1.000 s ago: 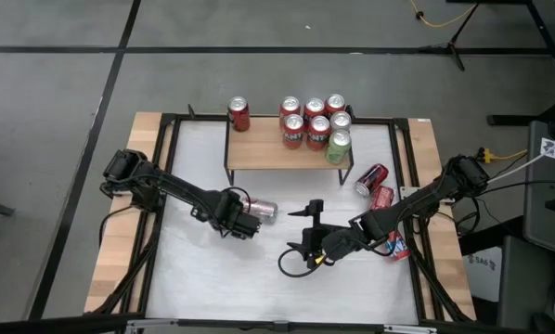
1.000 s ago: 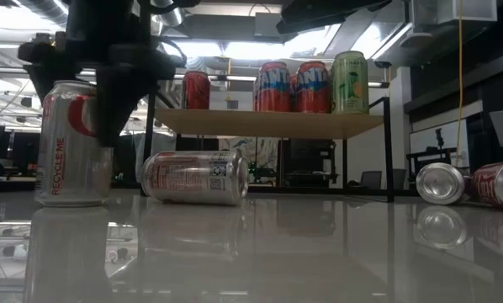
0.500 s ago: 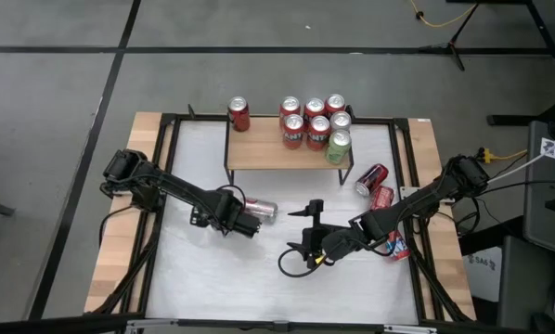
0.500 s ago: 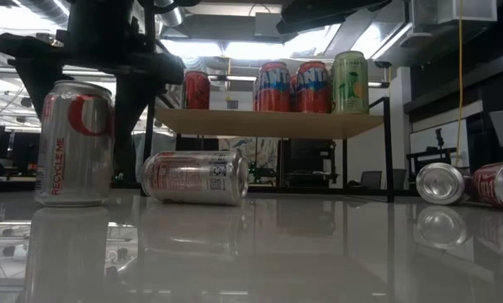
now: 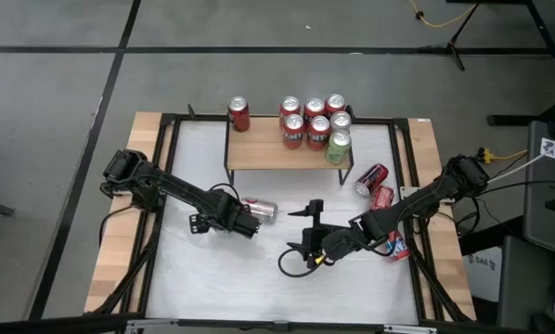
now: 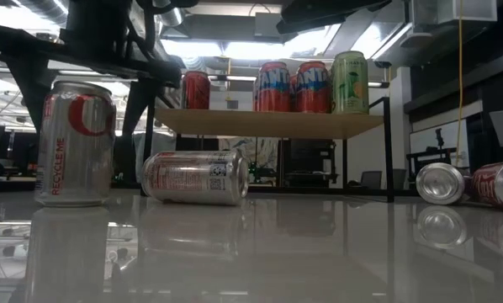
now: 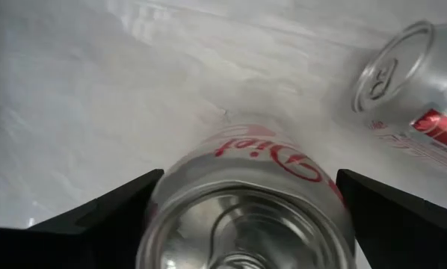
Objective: Place canned beverage on shelf
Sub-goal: Put the red white soda can on the shelf
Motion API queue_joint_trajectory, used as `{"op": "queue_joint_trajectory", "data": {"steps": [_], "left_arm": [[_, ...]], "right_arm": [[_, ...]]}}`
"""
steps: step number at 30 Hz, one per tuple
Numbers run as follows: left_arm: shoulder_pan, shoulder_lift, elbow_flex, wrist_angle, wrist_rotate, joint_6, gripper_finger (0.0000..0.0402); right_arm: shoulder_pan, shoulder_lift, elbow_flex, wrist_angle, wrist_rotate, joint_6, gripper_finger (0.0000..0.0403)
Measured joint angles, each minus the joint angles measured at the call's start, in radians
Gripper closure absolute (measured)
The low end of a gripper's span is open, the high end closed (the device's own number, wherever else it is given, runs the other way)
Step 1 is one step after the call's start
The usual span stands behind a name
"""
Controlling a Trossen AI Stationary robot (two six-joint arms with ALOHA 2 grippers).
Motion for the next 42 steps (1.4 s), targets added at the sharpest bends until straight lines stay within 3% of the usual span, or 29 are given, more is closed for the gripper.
{"op": "queue_joint_trajectory", "data": {"steps": [20, 26, 33, 42], "left_arm": [[-0.024, 0.0, 0.0, 0.003, -0.111, 0.036, 0.0019], [-0.023, 0.0, 0.0, 0.013, -0.101, 0.12, 0.0046], [-0.023, -0.002, 0.0, 0.045, -0.098, 0.32, 0.012], [-0.031, -0.004, 0.001, 0.186, -0.098, 0.851, 0.0122]], "right_arm": [[0.0, 0.0, 0.0, 0.0, 0.0, 0.0, 0.0011], [0.0, 0.0, 0.0, 0.0, 0.0, 0.0, 0.0011], [0.0, 0.0, 0.0, 0.0, 0.0, 0.0, 0.0011], [0.0, 0.0, 0.0, 0.0, 0.0, 0.0, 0.0011]]}}
